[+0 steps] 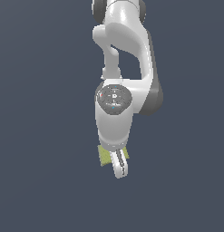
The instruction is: Pick up the object and move it to a goal position.
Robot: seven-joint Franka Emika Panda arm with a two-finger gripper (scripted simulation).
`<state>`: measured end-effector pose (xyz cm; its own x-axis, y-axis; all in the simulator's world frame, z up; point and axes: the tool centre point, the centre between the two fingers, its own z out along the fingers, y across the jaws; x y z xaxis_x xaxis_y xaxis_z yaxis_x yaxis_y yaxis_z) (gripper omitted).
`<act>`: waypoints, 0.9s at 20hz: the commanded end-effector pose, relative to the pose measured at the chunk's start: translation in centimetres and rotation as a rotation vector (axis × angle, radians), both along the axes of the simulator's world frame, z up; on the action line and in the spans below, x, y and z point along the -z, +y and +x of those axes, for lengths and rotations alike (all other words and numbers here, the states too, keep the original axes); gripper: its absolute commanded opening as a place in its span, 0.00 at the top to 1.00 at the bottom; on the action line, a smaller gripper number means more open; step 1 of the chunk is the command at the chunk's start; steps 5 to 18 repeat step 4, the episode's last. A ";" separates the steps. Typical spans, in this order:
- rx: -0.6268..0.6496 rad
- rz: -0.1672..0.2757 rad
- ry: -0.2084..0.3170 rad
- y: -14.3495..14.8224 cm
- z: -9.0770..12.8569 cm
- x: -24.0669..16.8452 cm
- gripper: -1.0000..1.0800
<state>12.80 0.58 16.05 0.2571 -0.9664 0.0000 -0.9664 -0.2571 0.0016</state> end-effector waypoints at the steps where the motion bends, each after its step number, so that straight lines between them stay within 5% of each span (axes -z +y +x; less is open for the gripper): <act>1: 0.000 0.000 -0.001 0.0 0.2 -0.2 1.00; 18: 0.000 0.001 -0.001 0.0 0.2 -0.2 1.00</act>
